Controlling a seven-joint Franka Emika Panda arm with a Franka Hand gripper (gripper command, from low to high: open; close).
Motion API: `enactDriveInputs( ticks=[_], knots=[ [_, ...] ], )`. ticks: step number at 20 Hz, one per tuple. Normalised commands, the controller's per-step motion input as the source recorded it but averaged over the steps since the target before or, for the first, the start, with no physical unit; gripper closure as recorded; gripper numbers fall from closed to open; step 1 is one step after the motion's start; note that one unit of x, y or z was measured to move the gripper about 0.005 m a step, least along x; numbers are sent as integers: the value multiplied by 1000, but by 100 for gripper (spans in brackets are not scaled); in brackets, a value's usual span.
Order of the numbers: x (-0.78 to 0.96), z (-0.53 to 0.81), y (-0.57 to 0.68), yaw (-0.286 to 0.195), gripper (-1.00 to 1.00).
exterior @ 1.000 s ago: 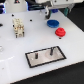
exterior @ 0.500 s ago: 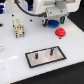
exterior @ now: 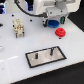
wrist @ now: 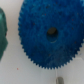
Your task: Insert the blue gear onto the right peg, followed by the red gear
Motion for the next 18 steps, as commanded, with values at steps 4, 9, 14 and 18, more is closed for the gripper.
enactDriveInputs(
  ticks=[4, 9, 14, 18],
  knots=[
    [-92, -88, 14, 0, 100],
    [179, 231, -14, 0, 100],
    [436, 543, -53, 0, 100],
    [662, 558, -152, 0, 100]
  ],
)
